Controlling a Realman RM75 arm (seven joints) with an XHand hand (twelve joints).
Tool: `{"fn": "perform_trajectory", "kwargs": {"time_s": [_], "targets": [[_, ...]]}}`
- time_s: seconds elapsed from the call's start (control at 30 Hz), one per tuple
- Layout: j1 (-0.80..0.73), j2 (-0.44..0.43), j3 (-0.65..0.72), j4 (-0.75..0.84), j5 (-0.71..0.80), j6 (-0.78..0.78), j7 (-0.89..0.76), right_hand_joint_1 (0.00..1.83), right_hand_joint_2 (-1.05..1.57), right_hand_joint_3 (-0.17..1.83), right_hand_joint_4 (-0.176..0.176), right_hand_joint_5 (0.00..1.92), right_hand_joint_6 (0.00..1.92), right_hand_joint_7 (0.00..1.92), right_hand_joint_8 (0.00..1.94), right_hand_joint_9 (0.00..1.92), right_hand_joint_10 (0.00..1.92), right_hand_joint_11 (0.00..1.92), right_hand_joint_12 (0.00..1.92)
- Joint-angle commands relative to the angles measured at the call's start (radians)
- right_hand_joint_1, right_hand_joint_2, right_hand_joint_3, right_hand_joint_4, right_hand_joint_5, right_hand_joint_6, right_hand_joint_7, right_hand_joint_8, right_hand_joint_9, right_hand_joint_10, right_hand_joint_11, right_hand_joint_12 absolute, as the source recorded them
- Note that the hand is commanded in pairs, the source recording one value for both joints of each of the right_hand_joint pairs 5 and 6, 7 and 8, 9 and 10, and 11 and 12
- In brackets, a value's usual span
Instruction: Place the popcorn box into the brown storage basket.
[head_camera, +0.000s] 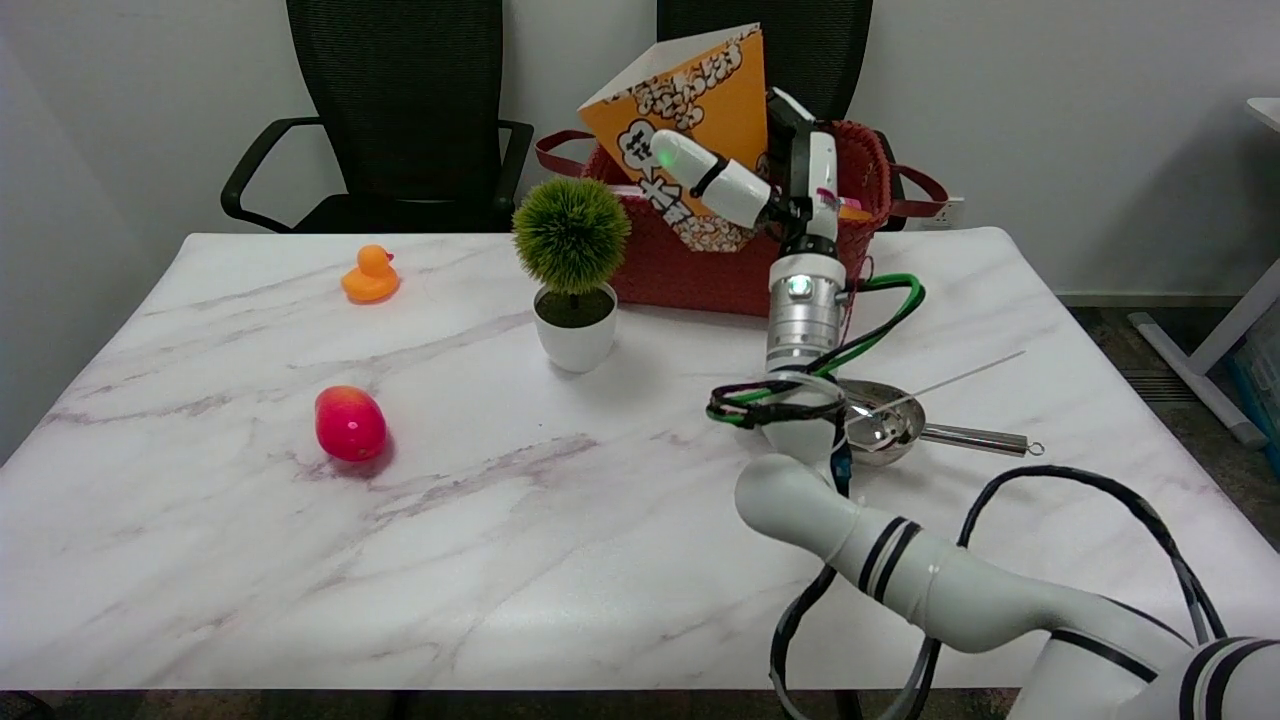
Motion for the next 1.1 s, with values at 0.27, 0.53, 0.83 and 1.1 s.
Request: {"fn": "perform_trajectory", "kwargs": {"time_s": [0.27,0.53,0.83,1.1], "targets": [[0.220,0.076,0.072,-0.260,0.047,-0.122,0.000,0.95,0.44,0.17,0.000,0.72,0.72,1.16,1.16,0.90,0.90,0.68,0.68],[0.301,0.092,0.092,-0.390,0.047,-0.184,0.052,0.94,0.43,0.21,0.000,0.73,0.73,1.15,1.15,0.88,0.88,0.66,0.66],[0.419,0.093,0.092,-0.557,0.047,-0.266,0.105,0.93,0.40,0.23,0.000,0.73,0.73,1.12,1.12,0.82,0.82,0.60,0.60],[0.514,0.091,0.084,-0.674,0.040,-0.357,0.102,0.91,0.41,0.15,0.000,0.73,0.73,1.09,1.09,0.79,0.79,0.54,0.54]]}}
